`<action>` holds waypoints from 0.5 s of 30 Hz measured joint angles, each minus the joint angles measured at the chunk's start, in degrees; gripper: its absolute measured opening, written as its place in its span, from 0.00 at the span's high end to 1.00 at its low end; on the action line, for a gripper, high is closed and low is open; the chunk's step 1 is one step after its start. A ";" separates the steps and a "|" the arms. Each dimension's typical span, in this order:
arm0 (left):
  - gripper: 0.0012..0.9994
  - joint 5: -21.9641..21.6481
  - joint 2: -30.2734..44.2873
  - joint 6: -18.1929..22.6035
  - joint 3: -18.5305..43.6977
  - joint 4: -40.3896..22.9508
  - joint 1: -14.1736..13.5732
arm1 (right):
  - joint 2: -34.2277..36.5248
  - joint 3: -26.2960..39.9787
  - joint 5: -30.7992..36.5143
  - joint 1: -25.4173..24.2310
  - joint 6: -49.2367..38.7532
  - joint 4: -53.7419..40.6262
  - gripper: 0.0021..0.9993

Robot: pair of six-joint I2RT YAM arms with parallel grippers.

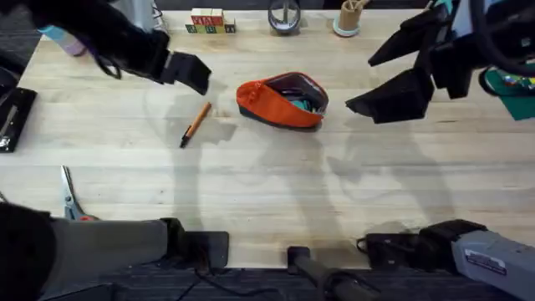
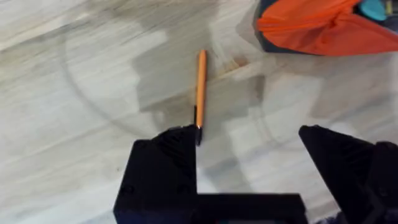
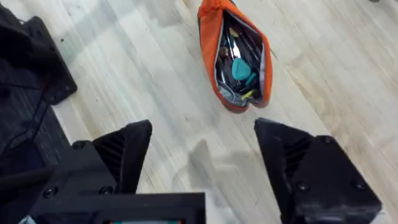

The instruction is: Unzip the bag, pick up the pens from the table one at a time and place them inside, then zip the bag closed.

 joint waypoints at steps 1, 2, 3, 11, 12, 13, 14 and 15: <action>0.00 -0.41 0.27 -0.26 -1.05 1.50 -0.53 | 0.00 0.00 0.00 0.00 0.03 0.00 0.00; 0.00 -0.98 0.48 -0.47 -2.40 3.10 -1.09 | 0.00 0.00 0.00 0.00 0.03 0.00 0.00; 0.00 -1.31 0.55 -0.60 -3.62 4.49 -1.49 | 0.00 0.00 0.00 0.00 0.03 0.00 0.00; 0.00 -3.85 0.58 -2.15 -15.03 17.49 -2.11 | 0.00 0.00 0.00 0.00 0.05 0.00 0.00; 0.00 -3.99 0.58 -2.21 -16.23 18.88 -2.11 | 0.00 0.00 0.00 0.00 0.05 0.00 0.00; 0.00 -4.07 0.58 -2.24 -17.36 20.10 -2.11 | 0.00 0.00 0.00 0.00 0.05 0.00 0.00; 0.00 -4.12 0.58 -2.31 -18.39 21.20 -2.11 | 0.00 0.00 0.00 0.00 0.05 0.00 0.00; 0.00 -4.14 0.58 -2.35 -19.30 21.85 -2.11 | -0.02 0.00 0.00 0.00 0.05 -0.02 0.00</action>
